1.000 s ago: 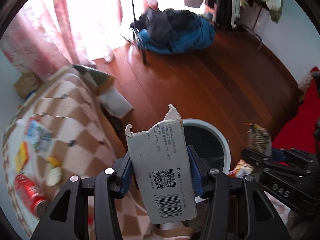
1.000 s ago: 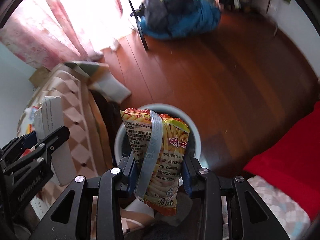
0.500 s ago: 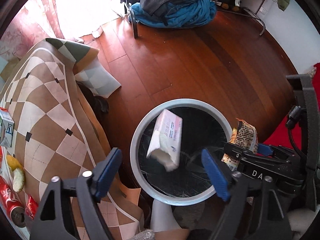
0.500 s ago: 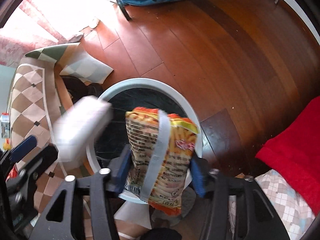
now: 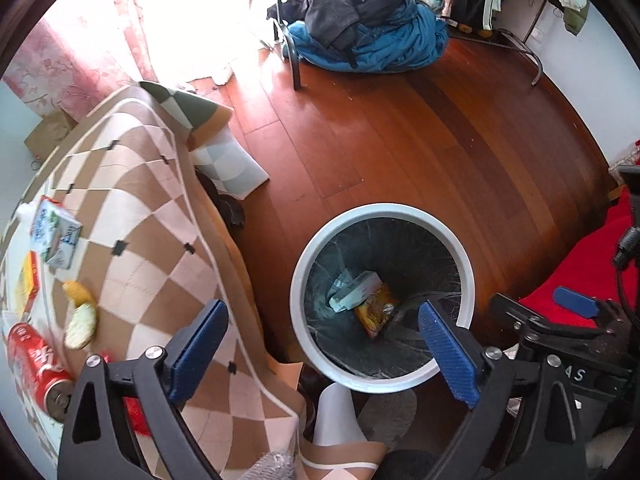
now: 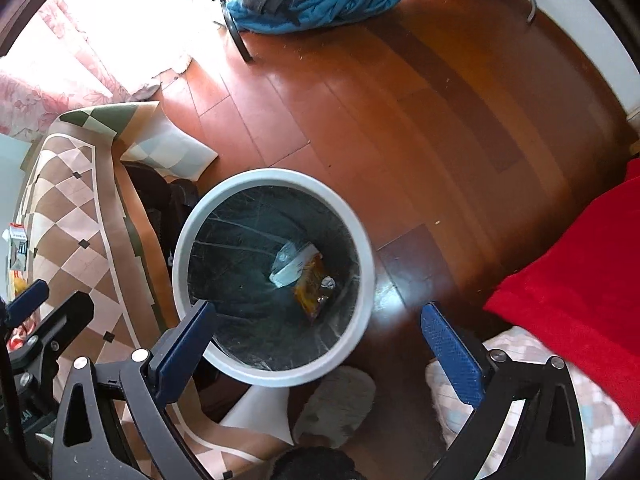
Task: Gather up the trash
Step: 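Open both tools to drop the box and snack bag into the bin, then grasp the red cola can with the left tool while the right tool grasps the red wrapper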
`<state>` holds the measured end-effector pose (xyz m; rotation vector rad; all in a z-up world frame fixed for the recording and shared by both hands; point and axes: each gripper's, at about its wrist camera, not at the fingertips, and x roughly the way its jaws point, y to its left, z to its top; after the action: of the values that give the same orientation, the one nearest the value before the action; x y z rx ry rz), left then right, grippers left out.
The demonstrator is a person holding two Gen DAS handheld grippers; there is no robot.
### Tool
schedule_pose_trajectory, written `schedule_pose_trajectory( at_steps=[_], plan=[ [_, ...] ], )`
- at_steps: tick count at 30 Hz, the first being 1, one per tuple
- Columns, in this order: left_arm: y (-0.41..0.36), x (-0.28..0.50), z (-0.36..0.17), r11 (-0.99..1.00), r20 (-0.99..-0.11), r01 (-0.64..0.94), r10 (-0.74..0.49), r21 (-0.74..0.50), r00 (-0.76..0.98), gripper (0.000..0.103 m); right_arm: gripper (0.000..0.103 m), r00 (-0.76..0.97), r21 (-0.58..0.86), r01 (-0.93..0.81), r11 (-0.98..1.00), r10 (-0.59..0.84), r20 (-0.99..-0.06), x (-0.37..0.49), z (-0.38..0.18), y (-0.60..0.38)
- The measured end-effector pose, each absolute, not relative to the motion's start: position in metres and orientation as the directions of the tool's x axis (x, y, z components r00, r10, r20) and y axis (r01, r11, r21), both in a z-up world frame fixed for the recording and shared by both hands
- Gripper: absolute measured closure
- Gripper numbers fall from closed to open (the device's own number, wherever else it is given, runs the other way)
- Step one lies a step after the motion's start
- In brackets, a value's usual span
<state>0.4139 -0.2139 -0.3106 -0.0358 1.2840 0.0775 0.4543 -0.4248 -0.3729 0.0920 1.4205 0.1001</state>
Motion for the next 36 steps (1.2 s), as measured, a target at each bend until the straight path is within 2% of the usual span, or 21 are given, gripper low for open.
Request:
schedule_pose_trajectory(
  at_steps=[11,14,26,31,36],
  plan=[
    [-0.216,0.382,-0.263,0.996,-0.937,-0.084,0.062,0.035,0.343,0.006,0.000,0.216,0.082,-0.038,0.996,0.088,-0.972,0.419,-0.310,-0.427],
    [-0.218,0.373,-0.250,0.996,-0.927,-0.082,0.067,0.039,0.370,0.000,0.000,0.241,0.082,-0.040,0.996,0.089,-0.967,0.409,-0.293,-0.429],
    [-0.200,0.329,-0.186,0.990,-0.890,-0.135,0.095,0.038,0.447,0.000,0.000,0.369,0.167,-0.029,0.985,0.166,-0.915,0.366,-0.206,-0.429],
    [-0.159,0.301,-0.161,0.977,-0.873,-0.212,0.128,0.028,0.472,0.000,0.000,0.395,0.231,-0.081,0.970,0.244,-0.885,0.351,-0.170,-0.394],
    [-0.075,0.265,-0.167,0.930,-0.890,-0.368,0.175,0.008,0.421,0.000,0.000,0.319,0.276,-0.199,0.940,0.328,-0.889,0.344,-0.168,-0.320]
  ],
)
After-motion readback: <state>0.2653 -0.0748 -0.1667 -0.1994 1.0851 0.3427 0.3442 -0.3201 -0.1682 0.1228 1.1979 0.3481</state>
